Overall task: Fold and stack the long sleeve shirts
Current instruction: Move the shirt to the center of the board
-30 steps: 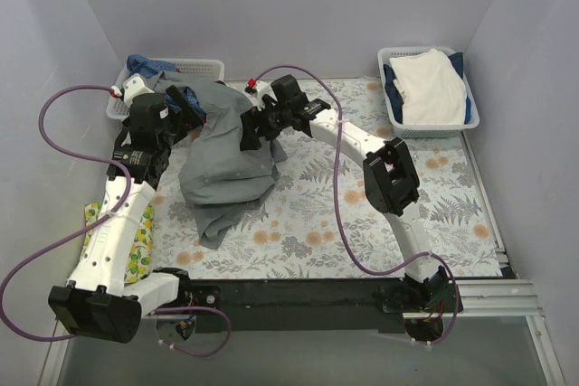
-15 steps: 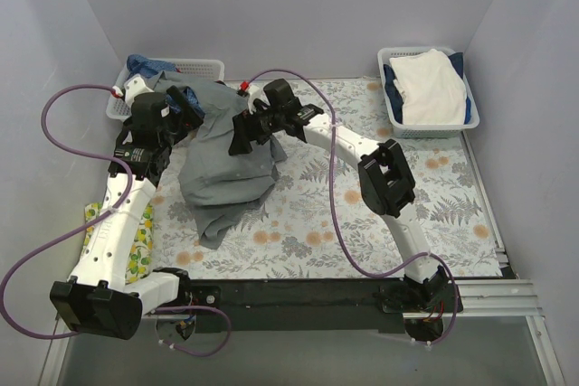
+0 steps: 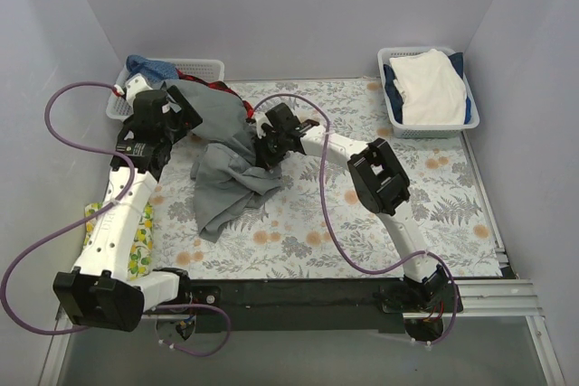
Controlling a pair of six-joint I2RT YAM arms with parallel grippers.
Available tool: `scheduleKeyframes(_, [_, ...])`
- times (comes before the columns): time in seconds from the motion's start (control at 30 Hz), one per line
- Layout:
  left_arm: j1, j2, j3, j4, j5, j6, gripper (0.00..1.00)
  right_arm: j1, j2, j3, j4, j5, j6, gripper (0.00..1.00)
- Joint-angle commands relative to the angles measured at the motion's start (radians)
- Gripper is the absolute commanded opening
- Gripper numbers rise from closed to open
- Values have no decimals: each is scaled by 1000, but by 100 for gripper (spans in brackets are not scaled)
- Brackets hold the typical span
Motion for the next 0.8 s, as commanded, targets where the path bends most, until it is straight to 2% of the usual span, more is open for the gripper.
scheduleKeyframes(0.0, [15,43,56,14,-5,11,90,-22,-105,-60,-78,122,-16,1])
scheduleKeyframes(0.2, [35,119,113,25,-3,17,90,-58,-304,-149,-77,227,-43,1])
scheduleKeyframes(0.33, [56,182,176,34,17,17,90,-75,-465,-206,-48,236,-57,1])
scheduleKeyframes(0.57, [121,302,276,49,76,-4,90,-78,-680,-271,118,261,-63,1])
scheduleKeyframes(0.77, [124,368,300,101,116,13,90,-86,-893,-376,363,357,-86,1])
